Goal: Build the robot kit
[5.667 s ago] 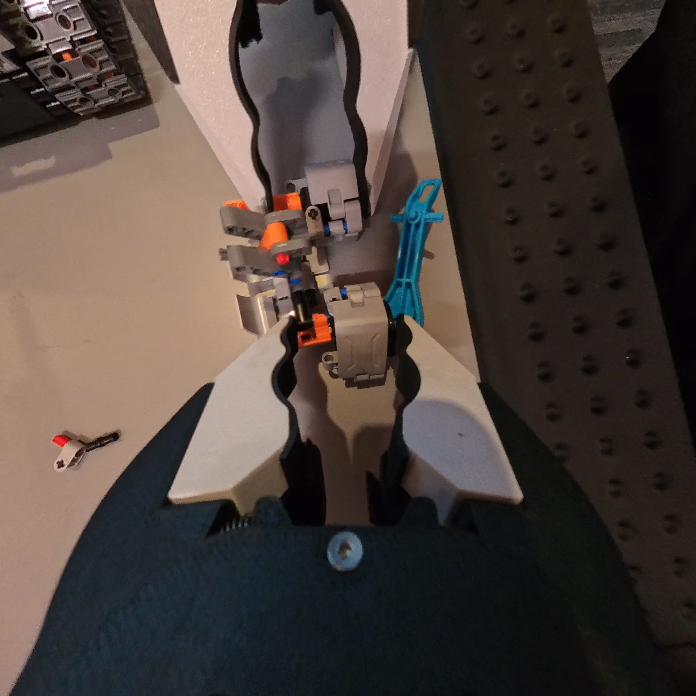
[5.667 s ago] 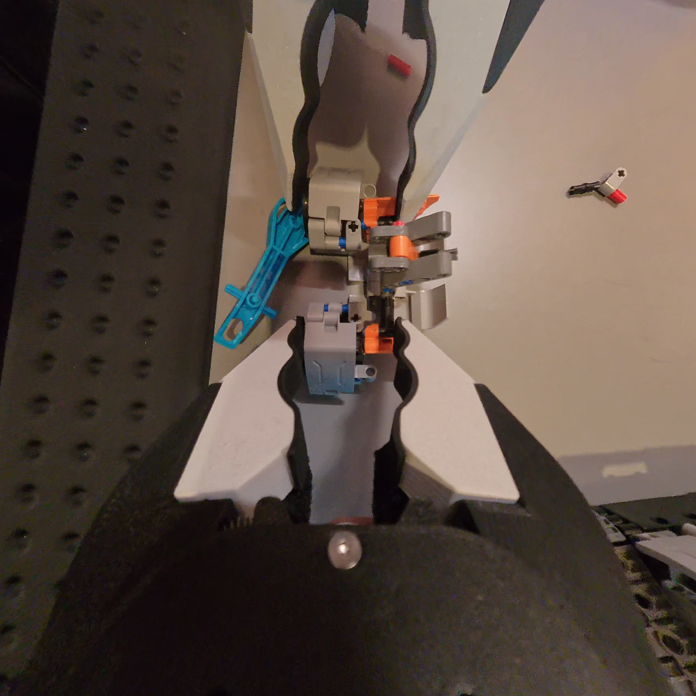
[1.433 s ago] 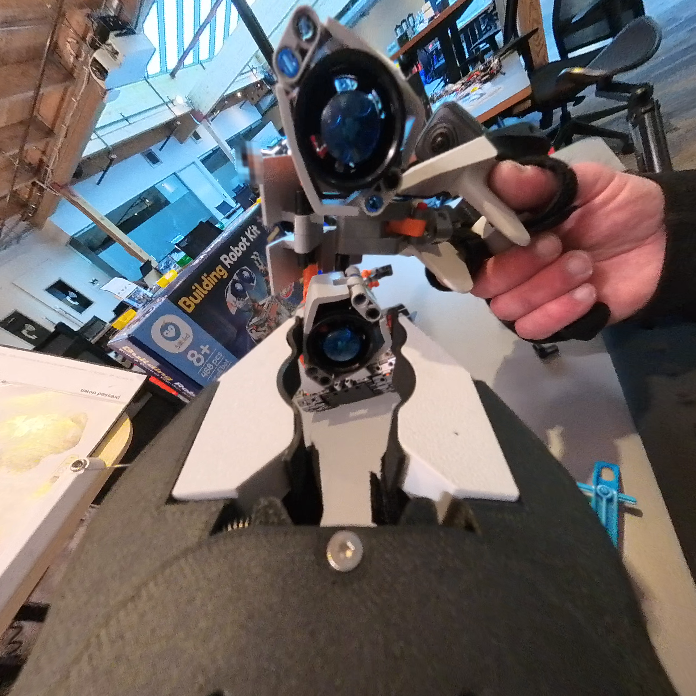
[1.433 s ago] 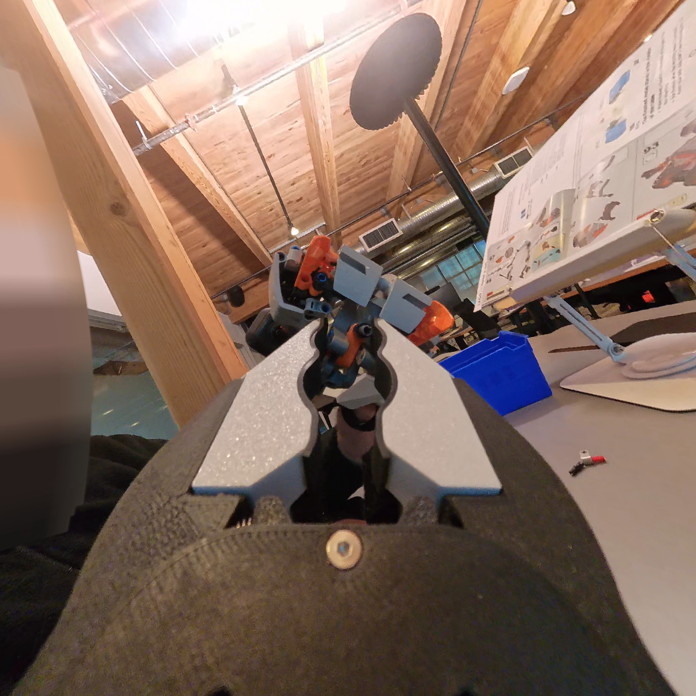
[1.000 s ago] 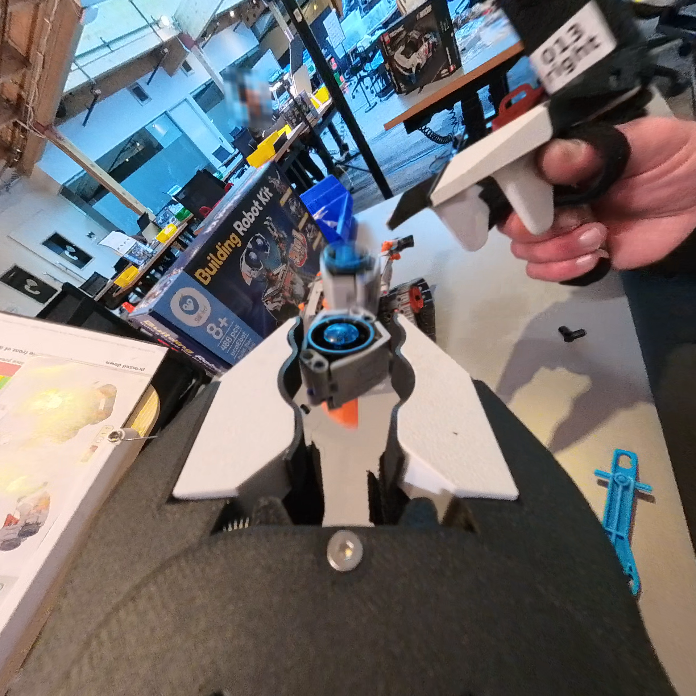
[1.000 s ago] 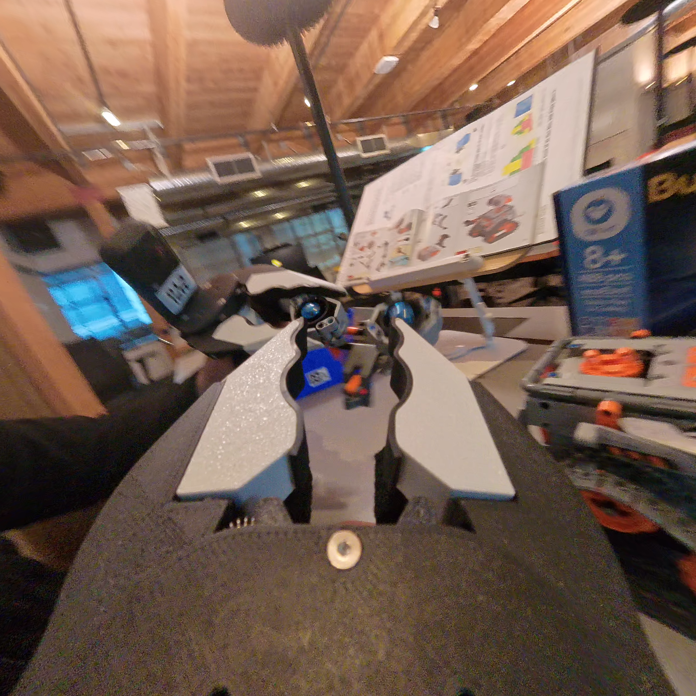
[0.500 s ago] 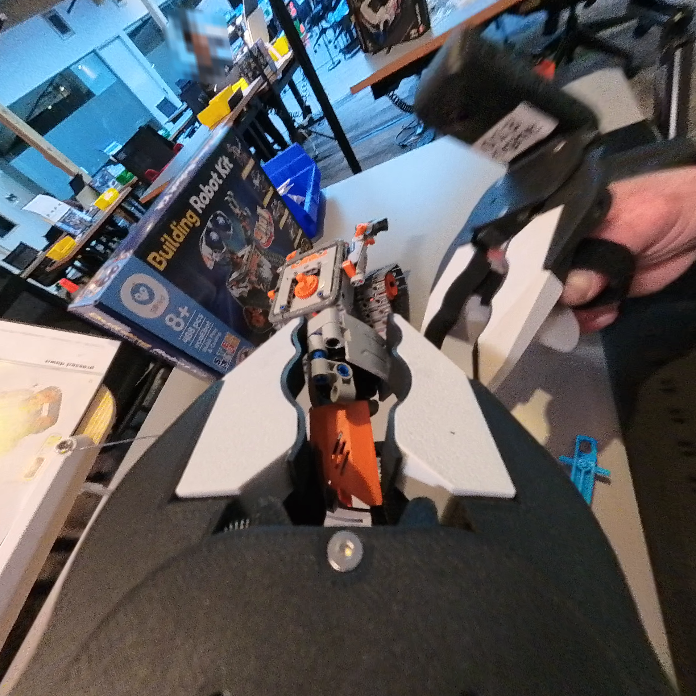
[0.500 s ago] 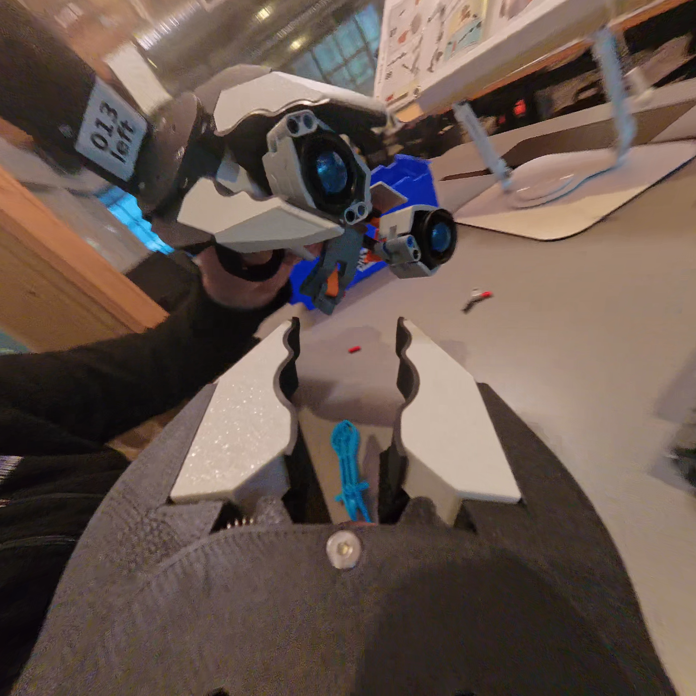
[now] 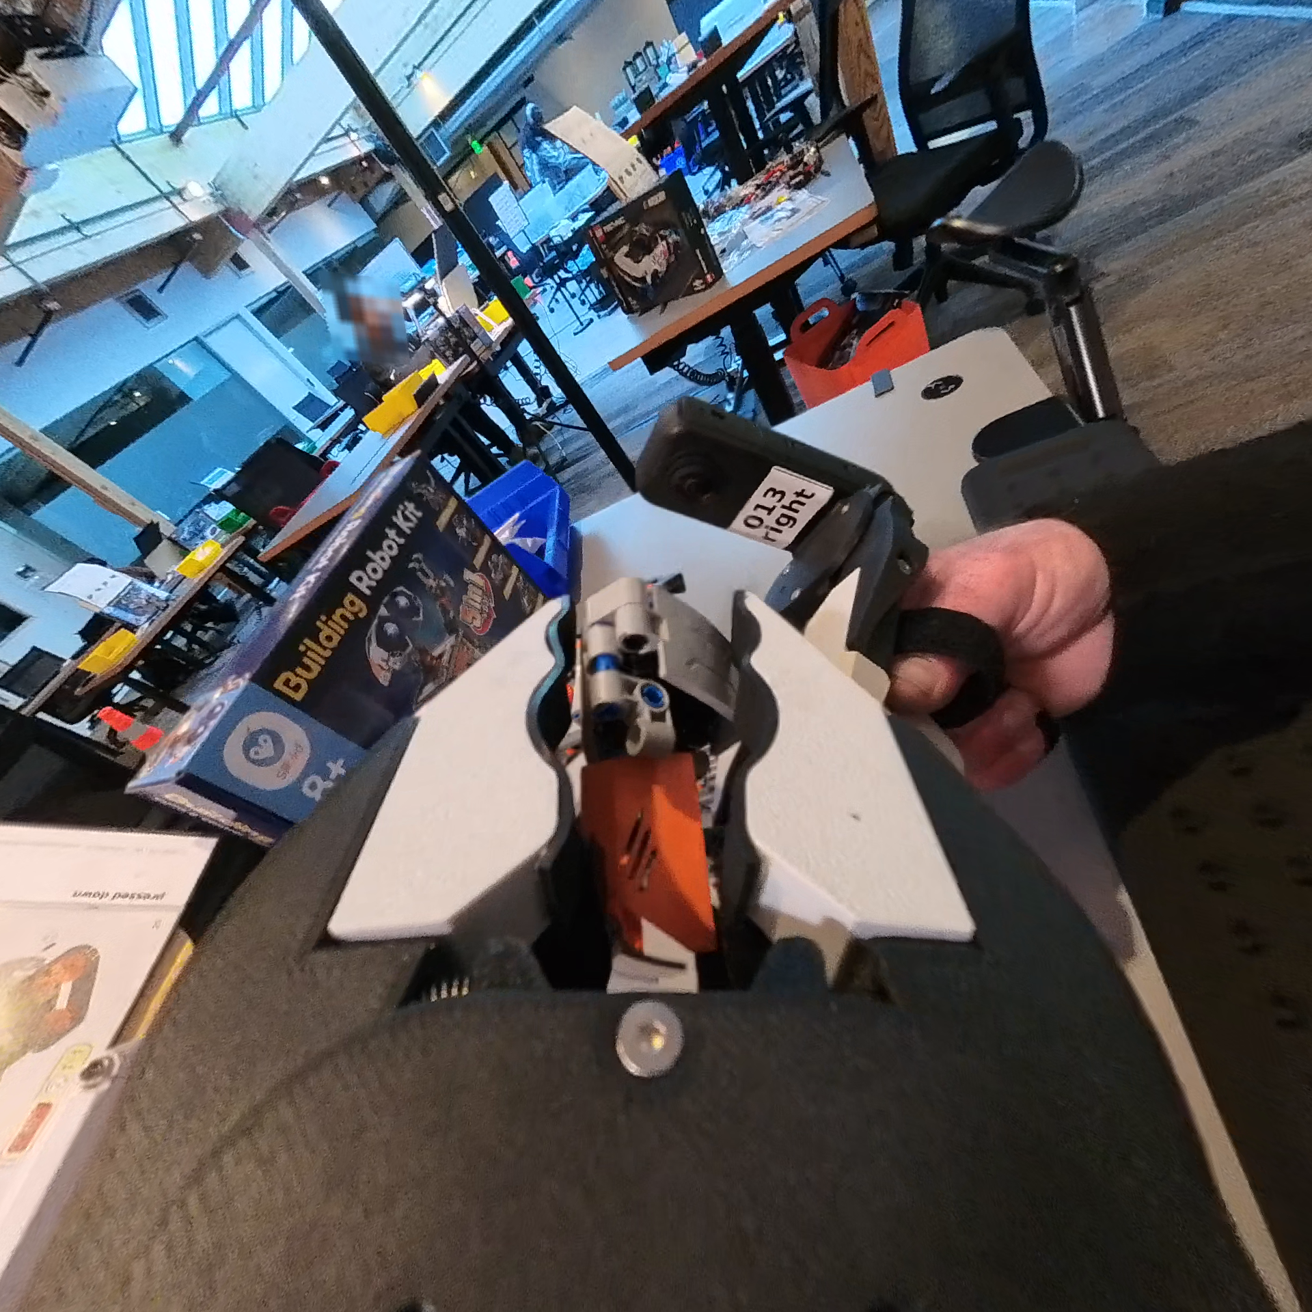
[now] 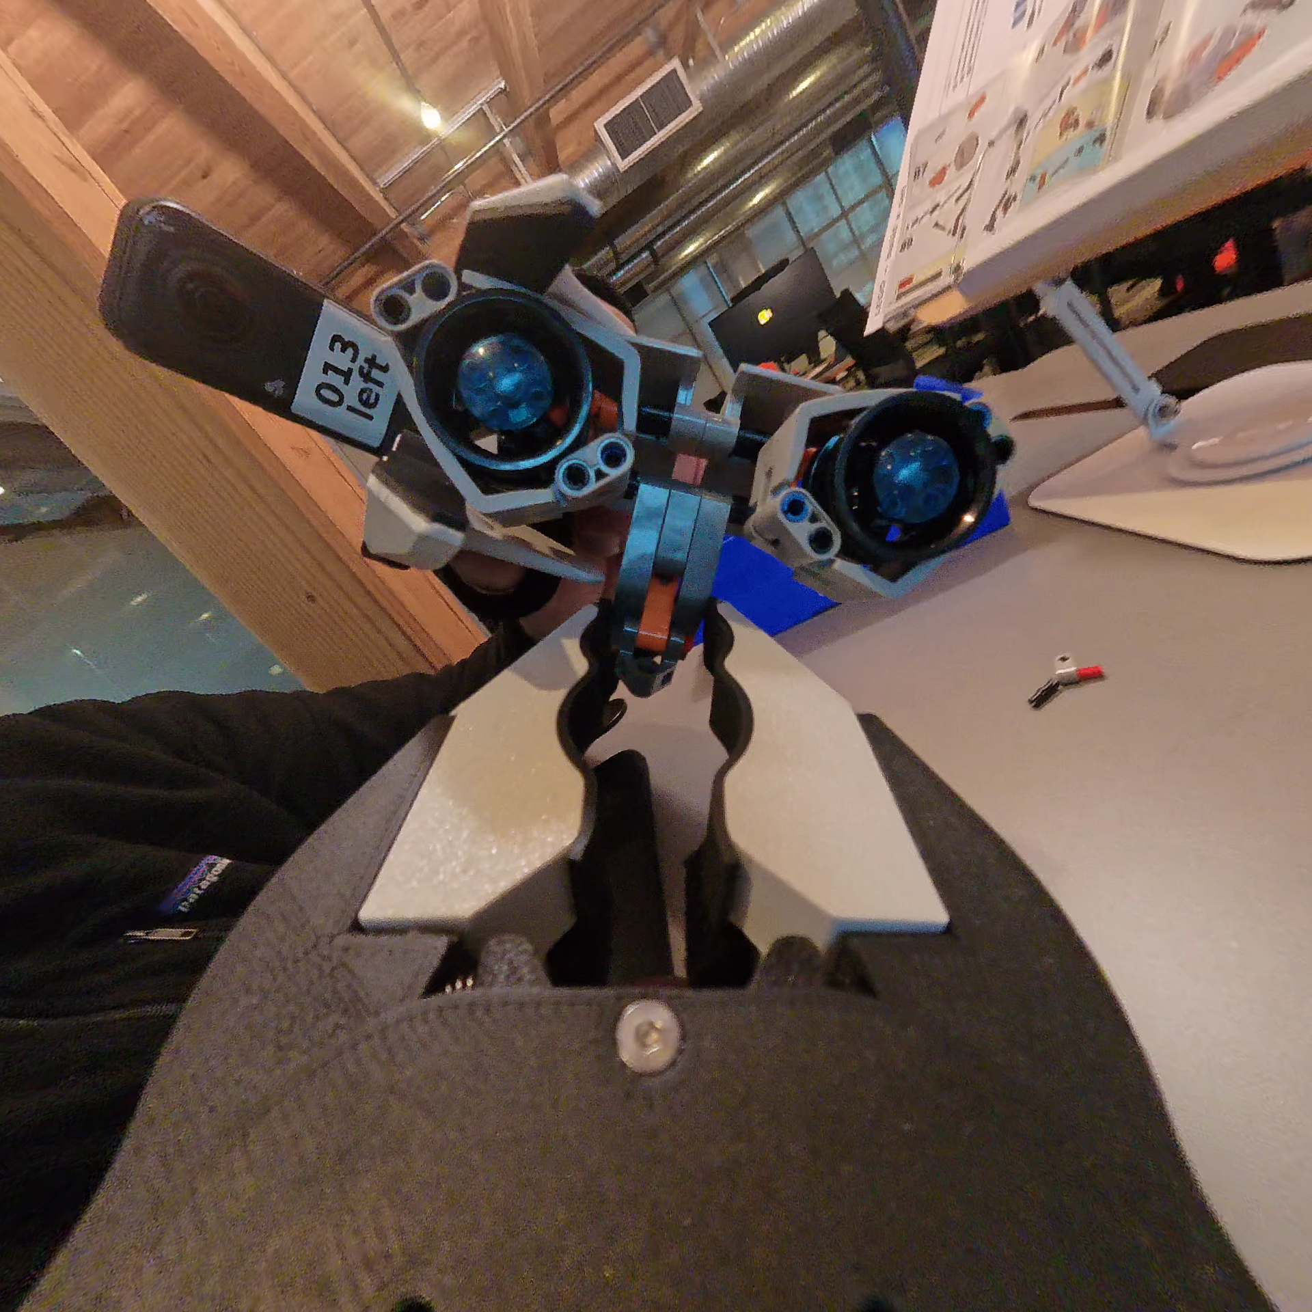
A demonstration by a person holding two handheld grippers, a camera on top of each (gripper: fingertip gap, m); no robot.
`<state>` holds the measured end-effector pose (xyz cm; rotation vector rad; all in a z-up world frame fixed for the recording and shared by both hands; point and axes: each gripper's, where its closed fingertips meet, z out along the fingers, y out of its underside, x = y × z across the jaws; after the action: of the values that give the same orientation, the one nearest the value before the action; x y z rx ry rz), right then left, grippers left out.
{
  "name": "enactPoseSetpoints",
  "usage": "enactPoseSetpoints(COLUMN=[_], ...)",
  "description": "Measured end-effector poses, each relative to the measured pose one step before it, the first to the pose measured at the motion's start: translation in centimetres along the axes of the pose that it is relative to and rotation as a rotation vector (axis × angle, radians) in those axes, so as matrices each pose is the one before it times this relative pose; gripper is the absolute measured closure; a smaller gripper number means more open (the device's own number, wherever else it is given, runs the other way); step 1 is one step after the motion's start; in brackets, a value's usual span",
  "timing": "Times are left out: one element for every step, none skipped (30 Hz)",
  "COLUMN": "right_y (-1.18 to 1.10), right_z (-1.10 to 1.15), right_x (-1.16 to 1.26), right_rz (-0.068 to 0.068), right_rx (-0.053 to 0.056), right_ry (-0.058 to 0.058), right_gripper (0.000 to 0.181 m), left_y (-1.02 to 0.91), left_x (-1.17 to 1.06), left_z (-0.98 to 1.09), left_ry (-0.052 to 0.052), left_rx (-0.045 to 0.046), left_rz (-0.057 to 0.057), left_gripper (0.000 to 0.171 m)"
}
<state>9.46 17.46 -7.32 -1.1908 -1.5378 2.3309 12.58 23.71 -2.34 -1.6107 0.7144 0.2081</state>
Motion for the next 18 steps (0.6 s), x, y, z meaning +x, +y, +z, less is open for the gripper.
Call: enactPoseSetpoints(right_y=[-0.326,-0.471,-0.510,-0.381,-0.339,-0.351,-0.255,-0.225,-0.227,-0.213,-0.140,-0.056,-0.061,-0.047,-0.043,-0.038,-0.074,-0.060], right_z=[-0.162,-0.210,-0.237,-0.225,-0.215,-0.196,-0.131,-0.090,-0.065,-0.064,-0.055,-0.058,-0.078,-0.084,-0.077,-0.086,-0.105,-0.104], right_x=[-0.191,-0.179,-0.136,-0.244,-0.218,-0.068,-0.098,-0.223,-0.223,-0.170,-0.224,-0.284,-0.203,-0.091,-0.079,-0.033,0.078,0.050], right_rz=[-0.0173,-0.0145,-0.0107,-0.0032,-0.0027,-0.0049,-0.0025,-0.0025,-0.0087,-0.0107,-0.0052,-0.0016,-0.0054,-0.0040,-0.0021,-0.0043,-0.0049,-0.0007], right_rx=[0.0078,0.0151,0.0168,0.0071,0.0057,0.0099,0.0066,0.0073,0.0093,0.0092,0.0052,0.0000,0.0010,-0.0013,-0.0032,-0.0040,-0.0029,-0.0041], right_ry=[-0.0008,-0.0003,0.0006,-0.0127,-0.0140,-0.0033,-0.0070,-0.0153,-0.0107,-0.0044,-0.0094,-0.0149,-0.0100,-0.0024,-0.0027,0.0003,0.0078,0.0038], right_gripper=[0.157,0.158,0.158,0.158,0.158,0.158,0.158,0.158,0.158,0.158,0.158,0.158,0.158,0.158,0.158,0.158,0.158,0.158], left_y=[-0.230,-0.297,-0.259,-0.270,-0.308,-0.270,-0.161,0.019,0.093,0.054,0.137,0.292,0.404,0.348,0.182,0.058,-0.118,-0.121], left_x=[-0.139,-0.344,-0.257,-0.198,-0.211,-0.199,-0.038,0.054,-0.218,-0.114,0.095,0.229,0.162,0.089,0.139,0.127,0.057,0.015], left_z=[-0.043,-0.145,-0.220,-0.286,-0.383,-0.419,-0.340,-0.241,-0.281,-0.348,-0.341,-0.229,-0.181,-0.185,-0.160,-0.102,-0.101,-0.053], left_ry=[0.0034,-0.0082,0.0006,0.0052,0.0011,-0.0012,0.0068,0.0090,-0.0120,-0.0067,0.0091,0.0178,0.0087,-0.0006,-0.0003,0.0000,-0.0042,-0.0062], left_rx=[-0.00578,-0.00408,-0.00577,-0.00331,0.00329,0.00611,0.00578,-0.00050,-0.00387,0.00222,-0.00008,-0.00723,-0.01256,-0.00930,-0.00113,0.00219,0.00824,0.00333], left_rz=[0.0045,0.0042,0.0041,0.0018,0.0021,0.0030,-0.0025,-0.0041,0.0039,0.0058,-0.0052,-0.0088,0.0024,0.0152,0.0168,0.0093,0.0086,0.0097], left_gripper=[0.124,0.116,0.110,0.106,0.104,0.102,0.104,0.104,0.103,0.104,0.106,0.107,0.109,0.112,0.117,0.121,0.125,0.128])
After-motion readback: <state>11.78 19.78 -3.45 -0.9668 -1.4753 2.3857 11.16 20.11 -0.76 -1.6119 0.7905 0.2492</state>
